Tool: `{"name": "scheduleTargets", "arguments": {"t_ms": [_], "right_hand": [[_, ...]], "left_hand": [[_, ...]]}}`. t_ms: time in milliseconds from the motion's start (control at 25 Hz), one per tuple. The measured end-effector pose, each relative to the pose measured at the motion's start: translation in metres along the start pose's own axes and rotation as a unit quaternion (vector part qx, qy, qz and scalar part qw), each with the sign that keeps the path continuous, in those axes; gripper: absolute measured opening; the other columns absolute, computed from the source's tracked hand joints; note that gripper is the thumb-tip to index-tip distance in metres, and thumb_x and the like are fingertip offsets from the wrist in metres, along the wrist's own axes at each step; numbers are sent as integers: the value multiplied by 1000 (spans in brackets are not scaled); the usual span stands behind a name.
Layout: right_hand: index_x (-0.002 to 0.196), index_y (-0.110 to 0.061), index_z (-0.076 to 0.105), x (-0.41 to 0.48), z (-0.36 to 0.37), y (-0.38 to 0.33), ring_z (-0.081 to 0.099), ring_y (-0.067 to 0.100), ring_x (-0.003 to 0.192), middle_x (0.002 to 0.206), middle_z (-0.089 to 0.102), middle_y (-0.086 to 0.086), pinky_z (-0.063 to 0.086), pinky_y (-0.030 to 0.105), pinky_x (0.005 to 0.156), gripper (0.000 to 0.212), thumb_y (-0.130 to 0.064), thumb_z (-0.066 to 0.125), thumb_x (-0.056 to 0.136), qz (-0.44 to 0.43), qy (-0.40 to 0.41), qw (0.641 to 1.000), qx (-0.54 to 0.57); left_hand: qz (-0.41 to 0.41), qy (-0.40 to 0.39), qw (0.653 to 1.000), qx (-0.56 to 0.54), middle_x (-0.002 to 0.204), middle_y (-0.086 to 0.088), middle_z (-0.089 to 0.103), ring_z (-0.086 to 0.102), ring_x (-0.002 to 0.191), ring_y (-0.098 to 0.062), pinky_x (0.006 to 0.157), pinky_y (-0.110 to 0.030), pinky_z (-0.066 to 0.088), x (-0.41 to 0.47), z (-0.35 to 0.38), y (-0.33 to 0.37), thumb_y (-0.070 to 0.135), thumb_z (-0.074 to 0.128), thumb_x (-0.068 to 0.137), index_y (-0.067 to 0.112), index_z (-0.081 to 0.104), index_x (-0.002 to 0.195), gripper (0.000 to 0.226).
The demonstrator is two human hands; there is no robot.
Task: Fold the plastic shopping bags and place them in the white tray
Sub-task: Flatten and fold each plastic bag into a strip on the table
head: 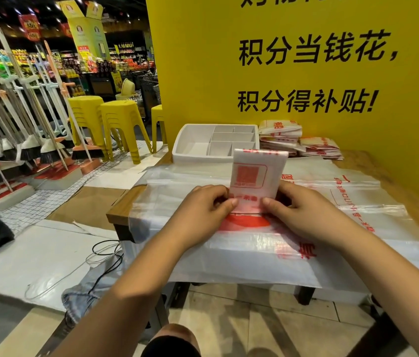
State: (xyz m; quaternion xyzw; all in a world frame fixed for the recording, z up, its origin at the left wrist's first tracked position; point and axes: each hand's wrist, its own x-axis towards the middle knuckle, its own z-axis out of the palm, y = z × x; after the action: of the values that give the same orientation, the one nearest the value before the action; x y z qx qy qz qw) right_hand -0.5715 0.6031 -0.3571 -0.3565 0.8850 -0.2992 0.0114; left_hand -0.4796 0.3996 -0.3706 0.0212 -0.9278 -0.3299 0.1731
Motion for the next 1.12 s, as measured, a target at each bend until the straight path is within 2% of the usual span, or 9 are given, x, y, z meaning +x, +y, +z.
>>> {"name": "scheduleTargets", "arguments": {"t_ms": [120, 280, 360, 520, 640, 760, 920, 1000, 1120], "right_hand": [[128, -30, 57, 9, 2, -4, 62, 15, 102, 121, 67, -7, 49, 33, 88, 32, -45, 49, 101, 41, -10, 999, 9], [136, -29, 43, 15, 9, -2, 69, 23, 87, 97, 71, -4, 57, 46, 81, 44, -45, 57, 97, 76, 32, 995, 49], [142, -35, 35, 15, 12, -2, 68, 23, 87, 98, 71, -5, 56, 45, 81, 52, -46, 55, 96, 67, 39, 997, 7], [144, -32, 44, 12, 15, -8, 61, 24, 109, 122, 66, -2, 51, 40, 89, 46, -44, 47, 100, 50, 29, 993, -98], [133, -25, 56, 10, 18, -12, 56, 26, 111, 124, 54, 3, 49, 37, 85, 39, -41, 39, 101, 40, 25, 980, -192], [129, -25, 59, 19, 13, -8, 45, 24, 128, 147, 43, 0, 44, 37, 96, 43, -49, 39, 100, -10, 32, 969, -244], [147, -30, 39, 38, 6, 9, 13, 14, 151, 166, 14, -7, 18, 36, 120, 56, -59, 33, 99, -101, -59, 956, -270], [155, -36, 22, 44, 5, 16, 2, 9, 152, 166, 6, -10, 8, 35, 124, 68, -68, 27, 96, -88, -122, 962, -226], [156, -45, 14, 49, 0, 27, -2, 4, 151, 165, 2, -19, 3, 34, 124, 84, -82, 31, 82, -73, -170, 972, -142]], "left_hand": [[-56, 26, 998, -21, 89, 12, 64, 59, 82, -4, 63, -13, 41, 3, 4, 9, 36, 58, 99, 28, 61, 105, 11], [-66, 72, 995, 5, 93, 10, 63, 59, 94, -15, 82, -35, 51, 4, 14, 9, 35, 54, 100, 27, 46, 135, 37], [-49, 73, 994, 70, 104, 4, 65, 55, 104, -20, 92, -40, 47, 3, 17, 11, 34, 49, 100, 29, 45, 138, 39], [-40, 63, 980, 182, 117, 3, 60, 42, 116, -20, 98, -36, 36, 1, 16, 11, 37, 45, 99, 32, 57, 129, 32], [-13, -1, 978, 209, 141, 1, 45, 28, 135, -20, 112, -37, 27, 6, 10, 6, 39, 45, 100, 29, 56, 128, 32], [24, -94, 972, 214, 164, 6, 21, 9, 151, -14, 120, -39, 11, 22, -1, 0, 45, 46, 99, 30, 49, 124, 29], [-4, -192, 966, 174, 162, 12, 23, 18, 149, -17, 118, -38, 20, 38, -13, -8, 63, 50, 93, 40, 42, 122, 38], [-10, -211, 964, 163, 161, 14, 23, 20, 148, -18, 119, -44, 24, 41, -18, -13, 74, 51, 86, 49, 41, 114, 39], [-28, -243, 956, 160, 155, 11, 30, 26, 142, -18, 117, -45, 28, 48, -27, -14, 83, 56, 75, 52, 42, 113, 51]]}}
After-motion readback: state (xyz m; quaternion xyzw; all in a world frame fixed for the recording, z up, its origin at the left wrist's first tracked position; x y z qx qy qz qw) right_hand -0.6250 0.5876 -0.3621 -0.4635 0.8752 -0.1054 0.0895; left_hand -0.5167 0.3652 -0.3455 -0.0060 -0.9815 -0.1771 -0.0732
